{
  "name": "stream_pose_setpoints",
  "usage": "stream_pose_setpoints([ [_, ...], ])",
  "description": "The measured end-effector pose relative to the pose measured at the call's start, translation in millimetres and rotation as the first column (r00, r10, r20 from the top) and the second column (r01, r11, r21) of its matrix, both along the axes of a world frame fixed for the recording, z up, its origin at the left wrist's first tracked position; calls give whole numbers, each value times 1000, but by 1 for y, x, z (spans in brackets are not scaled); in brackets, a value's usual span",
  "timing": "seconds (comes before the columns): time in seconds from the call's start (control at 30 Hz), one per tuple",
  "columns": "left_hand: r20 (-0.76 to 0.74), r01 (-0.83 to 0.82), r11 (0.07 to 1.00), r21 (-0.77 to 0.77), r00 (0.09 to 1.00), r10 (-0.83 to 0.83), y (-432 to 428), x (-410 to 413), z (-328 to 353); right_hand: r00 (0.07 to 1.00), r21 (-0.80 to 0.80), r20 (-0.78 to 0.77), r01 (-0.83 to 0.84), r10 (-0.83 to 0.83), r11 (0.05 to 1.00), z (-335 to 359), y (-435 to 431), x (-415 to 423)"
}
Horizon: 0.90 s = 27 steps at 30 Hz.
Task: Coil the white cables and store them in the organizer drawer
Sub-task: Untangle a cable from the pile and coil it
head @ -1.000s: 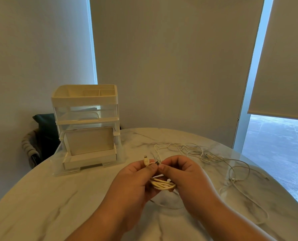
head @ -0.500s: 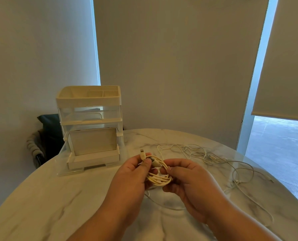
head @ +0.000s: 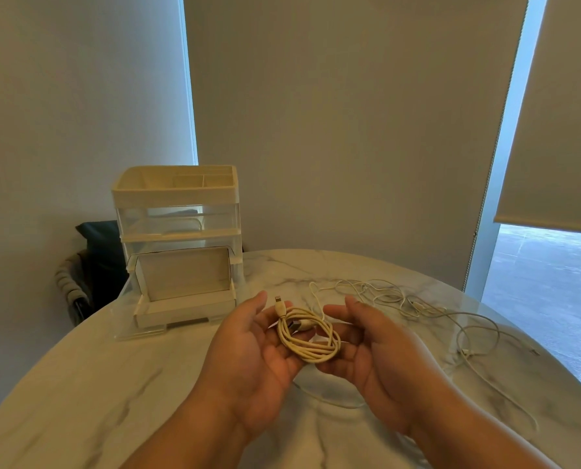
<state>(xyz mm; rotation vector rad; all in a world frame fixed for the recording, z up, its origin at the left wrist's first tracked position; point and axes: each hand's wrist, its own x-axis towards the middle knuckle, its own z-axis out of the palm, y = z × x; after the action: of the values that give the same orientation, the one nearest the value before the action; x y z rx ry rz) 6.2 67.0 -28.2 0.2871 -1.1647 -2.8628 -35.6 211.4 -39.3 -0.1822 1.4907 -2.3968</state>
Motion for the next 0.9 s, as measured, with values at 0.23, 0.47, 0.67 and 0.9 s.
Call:
stream_pose_setpoints([
  [0.23,26,-27,994,105,999,24,-3,-2,-1,999,-57,40,-15,18,998,1,3,-4],
  [0.47,4,-37,984,172,999,36,-7,-5,-4,999,-73,35,-29,32,997,1,1,-3],
  [0.67,3,-53,983,178,999,53,-7,-5,-4,1000,-47,-2,-15,15,999,-1,0,-2],
  [0.9,-22,-63,981,184,997,68,-12,-5,-3,997,12,-74,19,-18,1000,-2,-2,2],
])
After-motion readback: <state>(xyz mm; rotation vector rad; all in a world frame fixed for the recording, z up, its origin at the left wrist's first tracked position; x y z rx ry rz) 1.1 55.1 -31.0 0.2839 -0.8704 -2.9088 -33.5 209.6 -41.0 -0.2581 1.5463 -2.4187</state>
